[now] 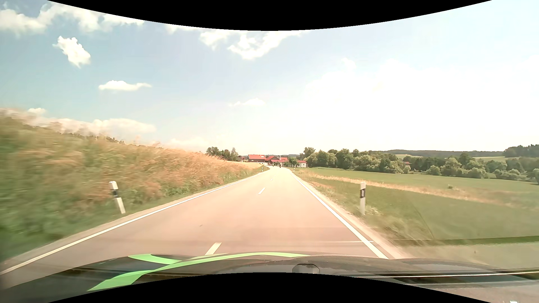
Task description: Follow the waypoints while adhering to traffic rules and regulations
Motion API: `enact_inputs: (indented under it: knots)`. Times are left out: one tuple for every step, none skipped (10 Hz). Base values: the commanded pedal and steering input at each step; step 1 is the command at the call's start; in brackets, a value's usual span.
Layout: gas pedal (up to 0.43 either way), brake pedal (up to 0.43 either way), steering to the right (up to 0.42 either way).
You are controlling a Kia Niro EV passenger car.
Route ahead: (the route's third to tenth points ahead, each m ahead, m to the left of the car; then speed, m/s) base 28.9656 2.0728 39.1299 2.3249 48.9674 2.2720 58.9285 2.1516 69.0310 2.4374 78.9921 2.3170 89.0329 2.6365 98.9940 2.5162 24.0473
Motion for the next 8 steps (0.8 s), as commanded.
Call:
enact_inputs:
  knots:
    - [0.098, 0.000, -0.002]
    - [0.087, 0.000, -0.001]
    - [0.087, 0.000, -0.001]
    - [0.079, 0.000, -0.001]
    - [0.079, 0.000, -0.001]
    - [0.079, 0.000, -0.001]
    - [0.067, 0.000, -0.001]
    - [0.067, 0.000, -0.001]
